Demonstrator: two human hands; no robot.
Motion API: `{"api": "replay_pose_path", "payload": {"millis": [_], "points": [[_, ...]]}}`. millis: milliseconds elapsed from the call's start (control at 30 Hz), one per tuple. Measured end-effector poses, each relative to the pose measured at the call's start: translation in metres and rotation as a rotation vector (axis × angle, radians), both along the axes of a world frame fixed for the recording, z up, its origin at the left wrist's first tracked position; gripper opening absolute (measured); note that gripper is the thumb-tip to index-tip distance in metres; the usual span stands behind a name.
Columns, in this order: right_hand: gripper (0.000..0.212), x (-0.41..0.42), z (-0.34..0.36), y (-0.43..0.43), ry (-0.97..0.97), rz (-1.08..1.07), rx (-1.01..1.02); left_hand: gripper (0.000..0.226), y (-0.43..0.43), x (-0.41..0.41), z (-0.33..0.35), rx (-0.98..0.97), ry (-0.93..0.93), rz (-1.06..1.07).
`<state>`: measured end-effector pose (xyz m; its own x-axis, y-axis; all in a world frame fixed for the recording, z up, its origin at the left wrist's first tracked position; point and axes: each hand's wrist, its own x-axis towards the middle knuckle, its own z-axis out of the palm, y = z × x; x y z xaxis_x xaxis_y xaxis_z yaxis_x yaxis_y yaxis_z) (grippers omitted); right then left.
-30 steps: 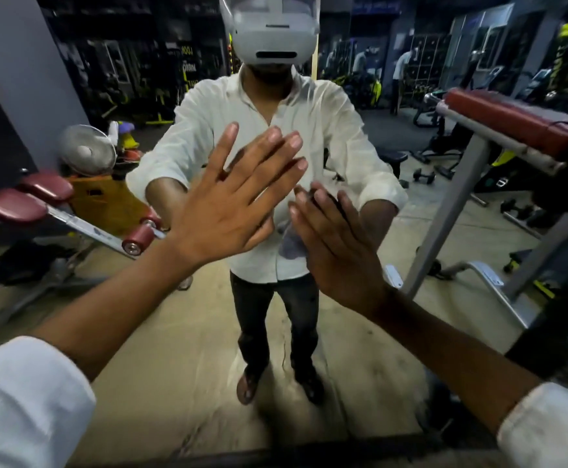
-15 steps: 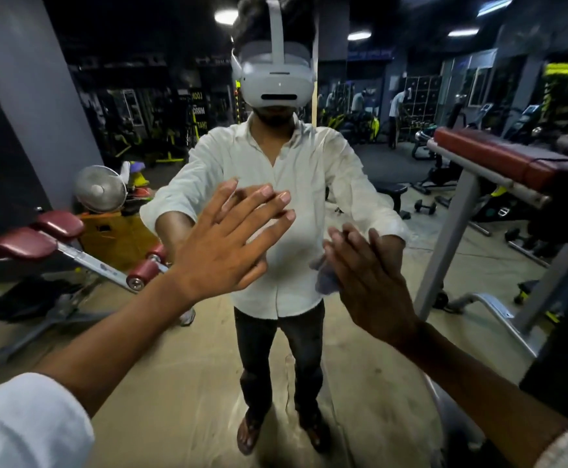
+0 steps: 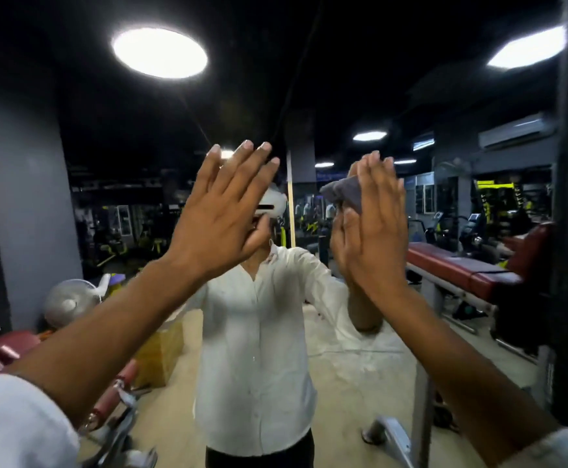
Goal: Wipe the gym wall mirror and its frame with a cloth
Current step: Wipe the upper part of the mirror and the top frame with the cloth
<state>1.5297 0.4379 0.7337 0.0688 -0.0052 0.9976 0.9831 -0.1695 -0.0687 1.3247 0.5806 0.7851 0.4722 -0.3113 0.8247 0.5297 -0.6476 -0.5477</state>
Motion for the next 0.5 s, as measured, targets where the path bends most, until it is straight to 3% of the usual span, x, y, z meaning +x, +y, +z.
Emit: {"api": "replay_pose_path", "payload": {"millis": [167,367,500], "points": [[0.061,-0.016,0.039,0.013,0.088,0.023,0.124,0.068,0.001,0.008,0.002,0.004,-0.009,0.046],[0.068,-0.018,0.028,0.015,-0.231,-0.053,-0.174,0.068,0.004,0.005,0.000,0.035,0.033,0.040],[0.064,0.015,0.040,-0.008,0.013,-0.054,-0.011,0.069,0.005,0.007,-0.009,0.072,0.087,0.046]]}}
